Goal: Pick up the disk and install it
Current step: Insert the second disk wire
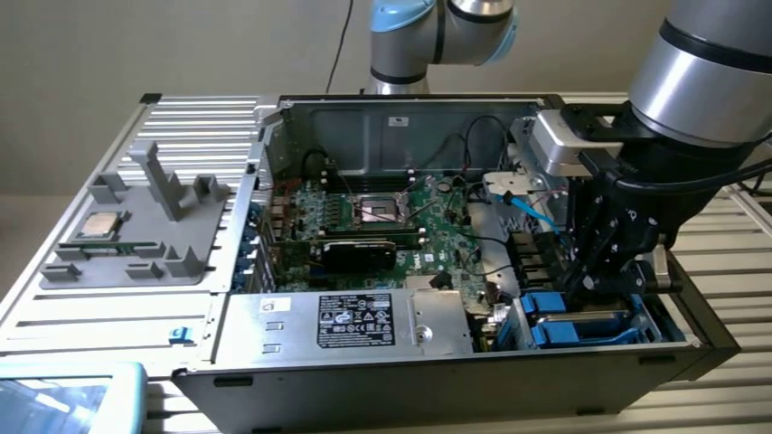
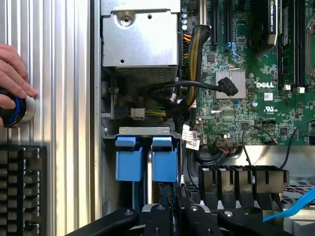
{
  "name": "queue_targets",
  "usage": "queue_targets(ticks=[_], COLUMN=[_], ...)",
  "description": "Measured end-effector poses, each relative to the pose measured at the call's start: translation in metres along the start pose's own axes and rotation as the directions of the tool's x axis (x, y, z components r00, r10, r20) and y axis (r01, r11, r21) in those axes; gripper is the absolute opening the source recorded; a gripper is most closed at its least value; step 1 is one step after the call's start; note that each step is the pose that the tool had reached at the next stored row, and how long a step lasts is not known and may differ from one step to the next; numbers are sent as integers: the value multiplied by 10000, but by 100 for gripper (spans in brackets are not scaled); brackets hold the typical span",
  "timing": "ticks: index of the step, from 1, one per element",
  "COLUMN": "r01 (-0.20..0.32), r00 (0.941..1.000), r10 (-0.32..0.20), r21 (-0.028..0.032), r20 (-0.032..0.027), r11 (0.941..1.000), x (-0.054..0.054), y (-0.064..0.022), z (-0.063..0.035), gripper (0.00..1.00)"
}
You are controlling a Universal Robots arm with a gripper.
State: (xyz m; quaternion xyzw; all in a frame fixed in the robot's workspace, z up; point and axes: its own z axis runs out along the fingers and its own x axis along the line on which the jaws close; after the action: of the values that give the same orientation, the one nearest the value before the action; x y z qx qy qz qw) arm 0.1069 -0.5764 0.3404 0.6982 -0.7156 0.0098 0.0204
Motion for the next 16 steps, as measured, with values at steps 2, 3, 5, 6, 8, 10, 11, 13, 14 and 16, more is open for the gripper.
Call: queue_targets(ticks=[2, 3, 5, 6, 8, 10, 11, 13, 14, 16], r01=[-1, -2, -2, -2, -3, -3, -3, -3, -3, -4], r00=[10000, 10000, 10000, 10000, 10000, 10000, 10000, 10000, 10000, 10000], r10=[1, 2, 2, 2, 3, 3, 3, 3, 3, 4], r21=[17, 30, 50, 59, 70, 74, 76, 78, 81, 85], r20=[0, 1, 3, 1, 2, 1, 1, 2, 2, 2], r11=[10000, 10000, 10000, 10000, 10000, 10000, 10000, 10000, 10000, 10000], x=[0, 0, -1, -1, -1, -4, -6, -8, -9, -9], y=[-1, -1, -1, -1, -1, -2, -1, -1, -1, 4], z=[0, 0, 1, 3, 10, 19, 22, 26, 27, 28], gripper=[16, 16, 16, 16, 16, 16, 16, 16, 16, 16])
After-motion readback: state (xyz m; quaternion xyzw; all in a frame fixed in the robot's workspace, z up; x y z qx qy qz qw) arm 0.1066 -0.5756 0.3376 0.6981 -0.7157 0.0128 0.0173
